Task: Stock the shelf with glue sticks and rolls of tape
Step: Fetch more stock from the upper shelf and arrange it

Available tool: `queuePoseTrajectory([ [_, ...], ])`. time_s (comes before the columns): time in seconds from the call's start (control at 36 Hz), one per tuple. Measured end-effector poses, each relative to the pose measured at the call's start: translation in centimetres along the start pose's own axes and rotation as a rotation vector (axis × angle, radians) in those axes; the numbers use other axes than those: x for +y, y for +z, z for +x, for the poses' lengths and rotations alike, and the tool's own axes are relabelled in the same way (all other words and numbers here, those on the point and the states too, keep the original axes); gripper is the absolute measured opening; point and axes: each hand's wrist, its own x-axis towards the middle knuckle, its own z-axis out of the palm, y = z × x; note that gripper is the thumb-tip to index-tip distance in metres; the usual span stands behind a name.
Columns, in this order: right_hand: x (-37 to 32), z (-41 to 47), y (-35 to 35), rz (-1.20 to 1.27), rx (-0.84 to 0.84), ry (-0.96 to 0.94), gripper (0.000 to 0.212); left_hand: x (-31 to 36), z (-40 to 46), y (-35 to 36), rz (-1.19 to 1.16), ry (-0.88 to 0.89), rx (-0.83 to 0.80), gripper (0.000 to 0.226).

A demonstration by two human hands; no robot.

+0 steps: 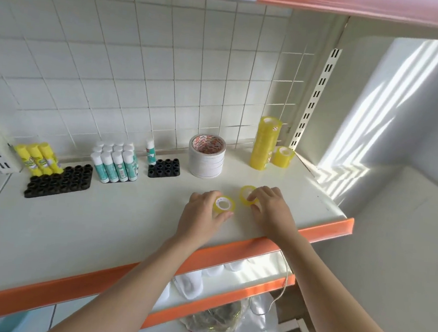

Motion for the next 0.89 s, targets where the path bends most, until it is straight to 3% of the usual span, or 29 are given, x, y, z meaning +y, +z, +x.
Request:
queuePoseTrajectory([
  [0.19,2.0,0.0,-0.7,-0.01,-0.011,0.106,0.022,1.3,0.9,1.8,0.037,0.085,0.038,0.045],
  [0.56,2.1,-0.1,-0.2,0.0,0.02,0.199,0.021,1.2,2.0,3.1,0.04,0.077,0.048,0.047],
  [0.89,2.2,-0.1,-0.3,-0.019,0.061,0.267,0.019,1.9,2.7,4.7,0.327,0.187,-0.038,0.047],
])
